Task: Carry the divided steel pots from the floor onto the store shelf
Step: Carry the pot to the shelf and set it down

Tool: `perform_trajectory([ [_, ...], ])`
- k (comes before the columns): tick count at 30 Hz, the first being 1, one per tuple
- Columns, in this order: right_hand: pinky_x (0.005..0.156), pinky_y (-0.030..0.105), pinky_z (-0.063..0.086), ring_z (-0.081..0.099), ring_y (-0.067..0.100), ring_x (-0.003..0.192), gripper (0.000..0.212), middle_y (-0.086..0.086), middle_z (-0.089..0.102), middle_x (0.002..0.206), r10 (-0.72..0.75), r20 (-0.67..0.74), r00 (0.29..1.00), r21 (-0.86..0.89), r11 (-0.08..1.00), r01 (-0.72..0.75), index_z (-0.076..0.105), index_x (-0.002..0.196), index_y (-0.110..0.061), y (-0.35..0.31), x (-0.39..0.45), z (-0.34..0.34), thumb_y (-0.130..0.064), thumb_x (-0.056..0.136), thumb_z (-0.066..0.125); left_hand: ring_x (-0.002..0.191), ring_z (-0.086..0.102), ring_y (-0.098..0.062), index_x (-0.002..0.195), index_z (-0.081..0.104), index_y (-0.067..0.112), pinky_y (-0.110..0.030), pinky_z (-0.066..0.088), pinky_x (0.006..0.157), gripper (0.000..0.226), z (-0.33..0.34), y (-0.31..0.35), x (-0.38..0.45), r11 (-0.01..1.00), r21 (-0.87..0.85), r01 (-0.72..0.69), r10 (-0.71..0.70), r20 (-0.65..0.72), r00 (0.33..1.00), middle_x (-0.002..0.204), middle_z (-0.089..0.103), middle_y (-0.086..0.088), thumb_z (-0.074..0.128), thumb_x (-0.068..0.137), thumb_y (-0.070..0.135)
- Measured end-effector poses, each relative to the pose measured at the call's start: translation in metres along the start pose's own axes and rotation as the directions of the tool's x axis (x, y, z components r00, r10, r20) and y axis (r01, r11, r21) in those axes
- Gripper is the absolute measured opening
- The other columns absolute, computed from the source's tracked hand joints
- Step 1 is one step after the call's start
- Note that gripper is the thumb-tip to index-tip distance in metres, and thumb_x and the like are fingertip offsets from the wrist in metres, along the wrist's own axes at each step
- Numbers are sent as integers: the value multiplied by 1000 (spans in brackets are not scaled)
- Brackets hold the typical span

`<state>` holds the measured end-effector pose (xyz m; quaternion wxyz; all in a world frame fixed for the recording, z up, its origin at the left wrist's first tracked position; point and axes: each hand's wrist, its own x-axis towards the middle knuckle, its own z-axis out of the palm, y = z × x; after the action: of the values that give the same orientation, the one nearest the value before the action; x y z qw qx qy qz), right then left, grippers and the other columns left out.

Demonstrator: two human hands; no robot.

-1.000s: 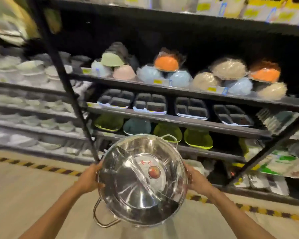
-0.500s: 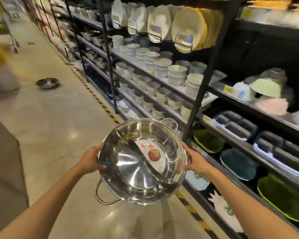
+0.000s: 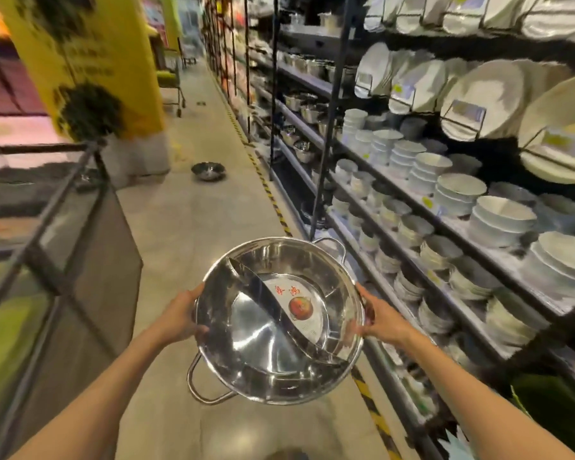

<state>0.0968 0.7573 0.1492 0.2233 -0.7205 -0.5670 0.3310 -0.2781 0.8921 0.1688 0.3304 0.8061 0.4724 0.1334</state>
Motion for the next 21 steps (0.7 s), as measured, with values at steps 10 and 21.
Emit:
perform_trajectory([
  [10,99,35,46,59,16,106,101,2,57,129,-90,103,991,-38,995,94,15,148,-25,-42,276,-57,-24,71,80,70,53,2,111,58,17,4,39,59,63,-71,-46,204,998,-35,44,-47,-105,993,81,55,24,78,53,2],
  [21,79,-5,37,41,6,118,100,-1,44,140,-120,135,984,-14,992,123,12,149,-20,-89,571,-83,-16,74,78,78,63,-27,109,56,24,-31,51,64,58,-158,-131,447,991,51,125,-116,-159,980,89,70,-11,77,59,3],
])
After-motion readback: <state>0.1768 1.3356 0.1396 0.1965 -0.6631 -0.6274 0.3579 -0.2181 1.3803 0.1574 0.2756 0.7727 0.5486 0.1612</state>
